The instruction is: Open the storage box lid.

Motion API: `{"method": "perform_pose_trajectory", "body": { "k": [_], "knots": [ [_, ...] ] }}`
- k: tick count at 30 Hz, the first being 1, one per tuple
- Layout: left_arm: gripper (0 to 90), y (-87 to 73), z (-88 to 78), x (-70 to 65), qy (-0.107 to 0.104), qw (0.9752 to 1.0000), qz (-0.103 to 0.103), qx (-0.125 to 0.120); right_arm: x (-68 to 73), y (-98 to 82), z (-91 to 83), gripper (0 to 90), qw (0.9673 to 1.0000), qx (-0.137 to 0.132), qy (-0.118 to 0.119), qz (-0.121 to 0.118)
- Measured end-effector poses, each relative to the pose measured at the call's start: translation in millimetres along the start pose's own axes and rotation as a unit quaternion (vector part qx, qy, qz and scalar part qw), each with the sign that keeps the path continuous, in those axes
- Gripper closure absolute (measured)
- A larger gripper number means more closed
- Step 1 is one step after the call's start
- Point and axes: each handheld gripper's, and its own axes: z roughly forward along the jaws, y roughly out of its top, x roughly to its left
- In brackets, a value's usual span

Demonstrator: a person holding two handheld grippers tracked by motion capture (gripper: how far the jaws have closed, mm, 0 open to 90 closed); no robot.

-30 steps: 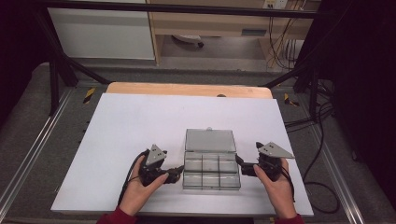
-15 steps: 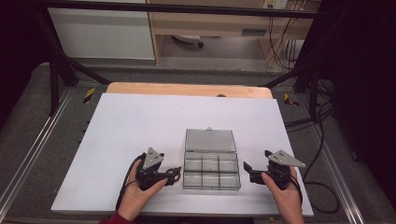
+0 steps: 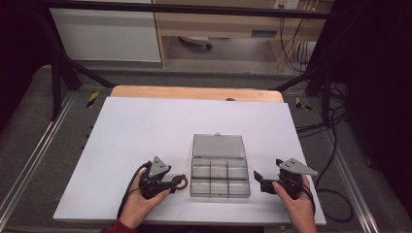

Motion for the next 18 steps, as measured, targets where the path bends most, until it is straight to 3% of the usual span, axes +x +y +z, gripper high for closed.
{"method": "perform_pose_trajectory", "body": {
  "k": [7,11,15,16,18],
  "knots": [
    [50.0,-3.3,5.8,4.6,-0.013,0.9999,-0.005,0.006,-2.6,-2.1,2.6,3.9,0.9999,0.006,0.001,0.012],
    [53.7,-4.8,9.2,-0.4,-0.008,0.9998,0.01,0.015,-4.1,-6.6,-0.3,3.8,0.9998,0.011,0.002,0.016],
    [66.7,-7.4,7.3,-7.1,0.001,0.9995,0.027,0.014,-5.5,-7.8,-4.1,3.8,0.9998,0.009,0.002,0.019],
    [74.2,-8.4,7.1,-8.5,-0.001,0.9994,0.034,0.012,-5.8,-7.6,-3.9,3.8,0.9998,0.007,0.002,0.018],
    [78.2,-8.3,7.3,-9.6,0.001,0.9991,0.041,0.012,-5.9,-7.7,-3.4,3.8,0.9999,0.009,0.001,0.015]
  ]
}}
